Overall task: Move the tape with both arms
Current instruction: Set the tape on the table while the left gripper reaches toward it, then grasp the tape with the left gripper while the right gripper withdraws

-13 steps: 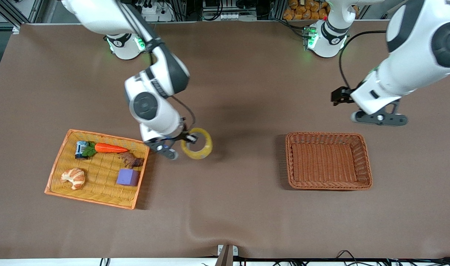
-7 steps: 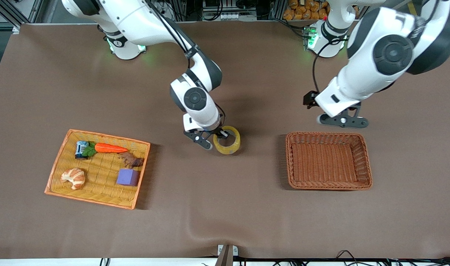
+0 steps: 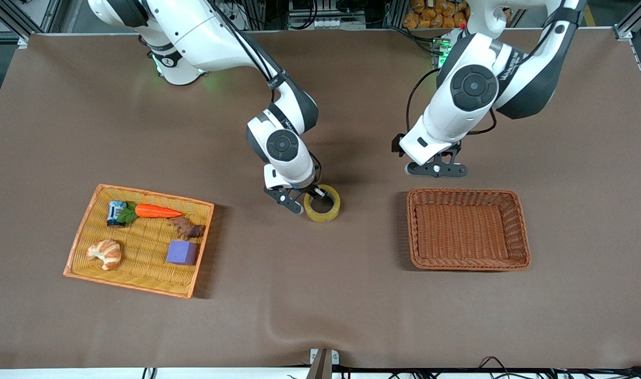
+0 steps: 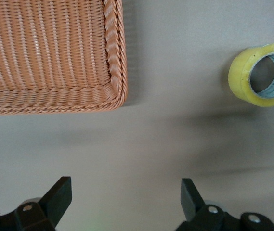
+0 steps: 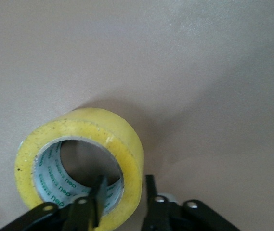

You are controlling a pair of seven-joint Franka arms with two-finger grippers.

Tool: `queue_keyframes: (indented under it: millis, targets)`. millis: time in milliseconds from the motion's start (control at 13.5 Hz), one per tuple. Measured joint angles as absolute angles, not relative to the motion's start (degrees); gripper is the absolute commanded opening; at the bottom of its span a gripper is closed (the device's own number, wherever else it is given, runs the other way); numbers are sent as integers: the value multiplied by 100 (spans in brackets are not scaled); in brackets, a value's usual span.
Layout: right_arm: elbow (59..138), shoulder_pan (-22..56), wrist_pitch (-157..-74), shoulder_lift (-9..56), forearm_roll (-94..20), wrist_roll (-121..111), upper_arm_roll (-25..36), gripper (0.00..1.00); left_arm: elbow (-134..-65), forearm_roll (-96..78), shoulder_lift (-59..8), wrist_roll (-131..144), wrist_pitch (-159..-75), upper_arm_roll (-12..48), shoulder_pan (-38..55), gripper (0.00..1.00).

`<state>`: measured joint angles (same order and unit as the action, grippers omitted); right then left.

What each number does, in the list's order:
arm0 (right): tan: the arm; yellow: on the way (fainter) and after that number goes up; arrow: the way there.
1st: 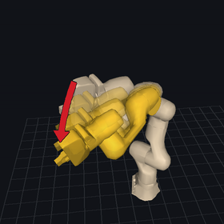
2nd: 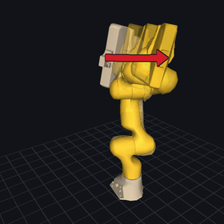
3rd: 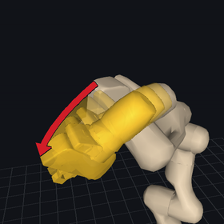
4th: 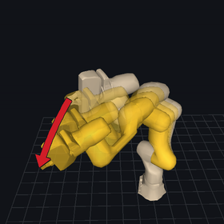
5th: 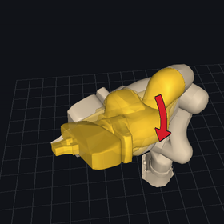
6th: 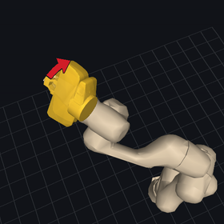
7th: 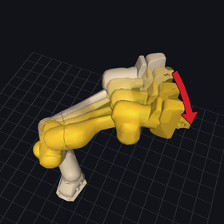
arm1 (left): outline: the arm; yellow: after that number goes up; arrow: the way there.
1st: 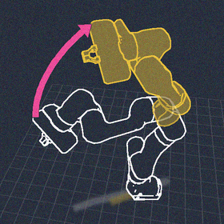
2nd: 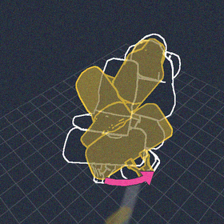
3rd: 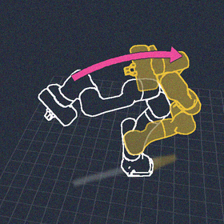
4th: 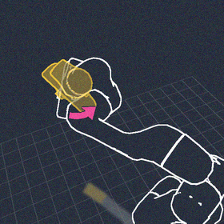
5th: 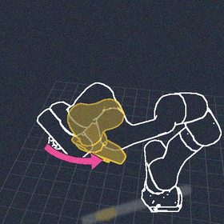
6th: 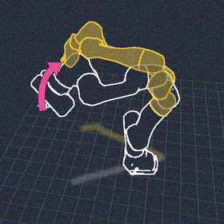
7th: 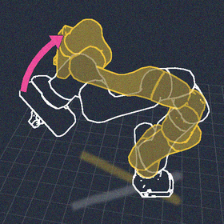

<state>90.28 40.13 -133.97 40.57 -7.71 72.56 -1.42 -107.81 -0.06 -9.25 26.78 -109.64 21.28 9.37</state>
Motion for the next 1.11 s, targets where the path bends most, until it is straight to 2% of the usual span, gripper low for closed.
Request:
queue_keyframes:
  millis: [297,594,817,1114]
  targets:
    - [8848,3876,-13126,3911,-736,7101,39,100,-11264,-6,-984,3382,-11776,2135,1084,100]
    - [8815,3125,-12282,3461,-697,5935,124,100,-11232,-6,-1439,4182,-12525,2144,1422,100]
    - [8824,2438,-11970,3287,-688,4857,148,100,-10627,-6,-2121,4639,-12736,2144,1698,100]
    - [8885,1469,-11243,2898,-675,3266,168,100,-9276,203,-3255,4742,-12746,2062,2313,100]
